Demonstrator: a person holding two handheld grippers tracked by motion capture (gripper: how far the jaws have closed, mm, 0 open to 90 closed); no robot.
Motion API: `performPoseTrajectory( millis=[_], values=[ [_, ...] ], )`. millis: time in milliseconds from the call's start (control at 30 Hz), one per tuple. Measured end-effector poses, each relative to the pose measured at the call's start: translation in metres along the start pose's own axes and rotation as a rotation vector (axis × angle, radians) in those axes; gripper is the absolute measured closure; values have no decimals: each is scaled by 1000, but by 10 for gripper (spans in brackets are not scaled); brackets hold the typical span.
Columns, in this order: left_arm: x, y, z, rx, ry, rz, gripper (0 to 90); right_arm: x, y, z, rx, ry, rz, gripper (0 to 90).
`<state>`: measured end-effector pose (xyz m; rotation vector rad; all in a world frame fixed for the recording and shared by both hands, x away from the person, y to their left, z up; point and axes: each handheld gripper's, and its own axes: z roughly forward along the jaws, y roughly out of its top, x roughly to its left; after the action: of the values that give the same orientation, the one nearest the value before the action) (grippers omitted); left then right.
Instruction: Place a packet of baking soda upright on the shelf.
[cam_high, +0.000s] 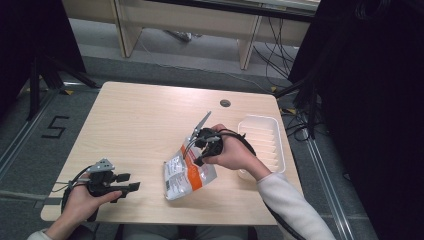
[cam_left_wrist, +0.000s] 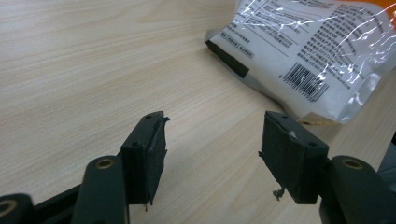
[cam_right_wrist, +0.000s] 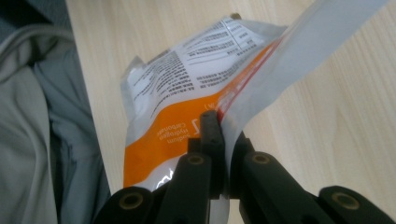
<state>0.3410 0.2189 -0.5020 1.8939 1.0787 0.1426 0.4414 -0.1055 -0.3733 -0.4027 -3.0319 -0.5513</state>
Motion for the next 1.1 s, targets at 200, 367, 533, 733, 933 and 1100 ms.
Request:
performPoseTrajectory(
  millis=[200, 367, 533, 733, 933, 1100],
  values=[
    [0, 0, 0, 0, 1, -1, 394, -3, 5, -18, 75, -8, -20, 900],
    [0, 0, 0, 0, 1, -3, 394, -5, 9, -31, 83, -9, -42, 900],
    [0, 0, 0, 1, 0, -3, 394, -5, 12, -39, 115, -16, -75, 900],
    [0, 0, 0, 1, 0, -3, 394, -5, 16, -47, 175, -33, -121, 900],
    [0, 0, 0, 0, 0, -4, 394, -10, 13, -50, 212, -56, -150, 900],
    [0, 0, 1, -2, 3, -3, 393, -14, 11, -60, 172, -55, -154, 900]
  ],
)
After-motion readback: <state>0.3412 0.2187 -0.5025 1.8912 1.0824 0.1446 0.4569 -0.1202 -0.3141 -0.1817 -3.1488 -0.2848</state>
